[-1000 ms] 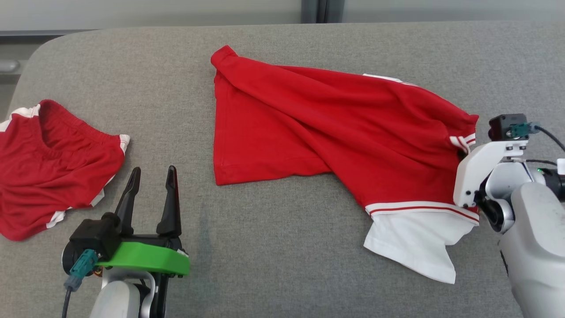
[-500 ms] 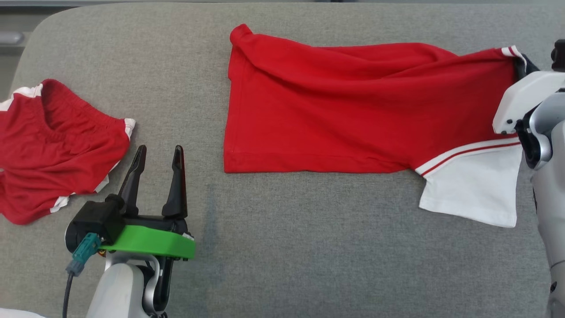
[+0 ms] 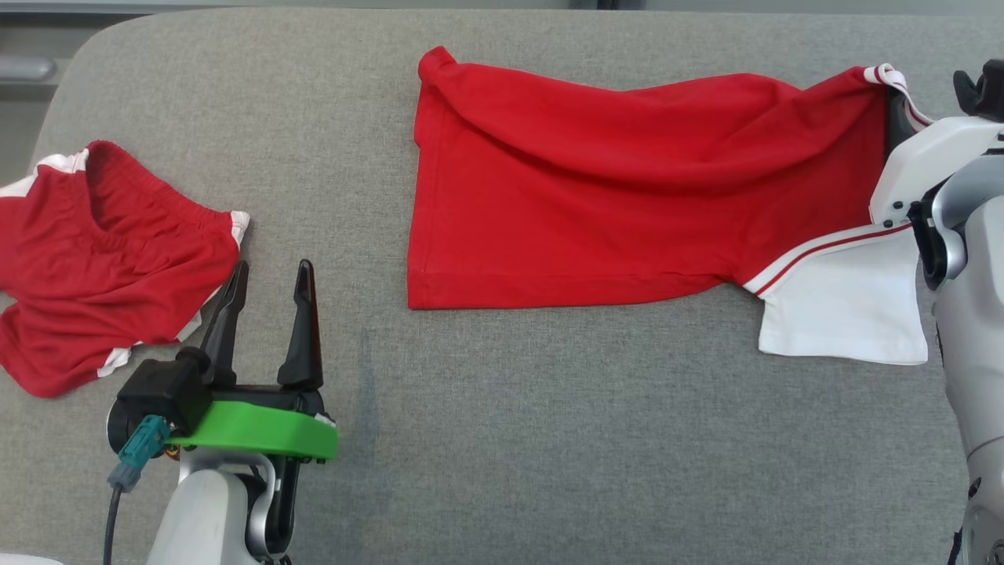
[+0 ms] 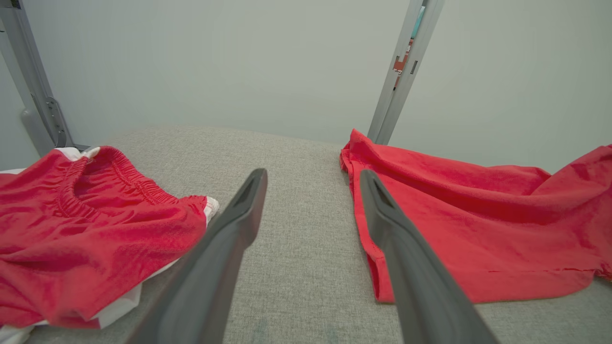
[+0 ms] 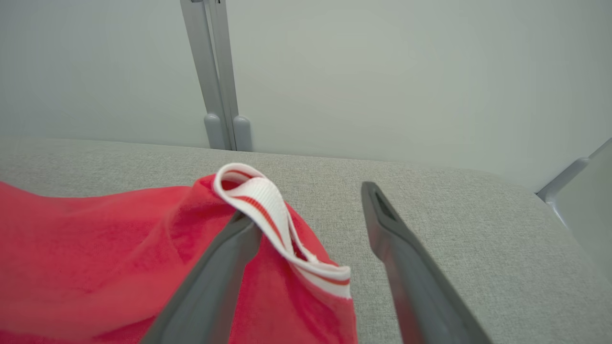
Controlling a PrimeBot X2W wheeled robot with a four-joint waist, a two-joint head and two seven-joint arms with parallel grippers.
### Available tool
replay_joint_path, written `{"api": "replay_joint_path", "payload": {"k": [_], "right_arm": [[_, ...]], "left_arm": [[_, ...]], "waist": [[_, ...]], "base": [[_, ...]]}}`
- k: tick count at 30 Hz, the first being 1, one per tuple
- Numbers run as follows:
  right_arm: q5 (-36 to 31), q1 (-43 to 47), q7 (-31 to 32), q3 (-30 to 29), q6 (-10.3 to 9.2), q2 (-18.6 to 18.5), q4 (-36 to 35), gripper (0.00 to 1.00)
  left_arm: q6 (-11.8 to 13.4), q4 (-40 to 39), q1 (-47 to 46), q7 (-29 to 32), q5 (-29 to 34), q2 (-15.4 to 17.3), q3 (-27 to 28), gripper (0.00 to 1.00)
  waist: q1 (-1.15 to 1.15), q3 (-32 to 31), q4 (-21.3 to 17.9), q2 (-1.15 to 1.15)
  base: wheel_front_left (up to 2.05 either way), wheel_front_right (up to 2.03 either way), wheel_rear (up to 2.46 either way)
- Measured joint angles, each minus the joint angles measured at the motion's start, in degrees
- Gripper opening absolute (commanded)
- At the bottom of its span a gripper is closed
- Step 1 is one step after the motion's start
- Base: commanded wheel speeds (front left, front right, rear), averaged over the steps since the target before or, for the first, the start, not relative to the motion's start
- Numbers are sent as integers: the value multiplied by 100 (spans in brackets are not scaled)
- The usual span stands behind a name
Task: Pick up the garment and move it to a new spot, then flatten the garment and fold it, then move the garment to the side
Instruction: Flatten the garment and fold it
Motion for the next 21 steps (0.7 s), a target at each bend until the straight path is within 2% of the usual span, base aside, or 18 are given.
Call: {"api": "replay_joint_path", "payload": {"k": [5,10,14,21], "right_arm": [[136,349,-233,71,0,162,-12,100],[304,1015,-519,189,-1,311,-416,100],[401,1750,-644,314,-1,459,-991,100],[512,3058,-856,428,-1,772,-2419,100]], "left_arm": [[-1,97,91,0,15,-2,96,100],[-2,180,284,0,51,-2,210,100],[-2,240,459,0,69,-1,305,100],[-2,292,789,0,111,4,408,100]], "waist": [[0,-196,-104,0],[0,-454,-230,0],[0,-704,-344,0],[0,-1104,-547,0]], "base": [[0,0,0],[0,0,0],[0,0,0],[0,0,0]]}}
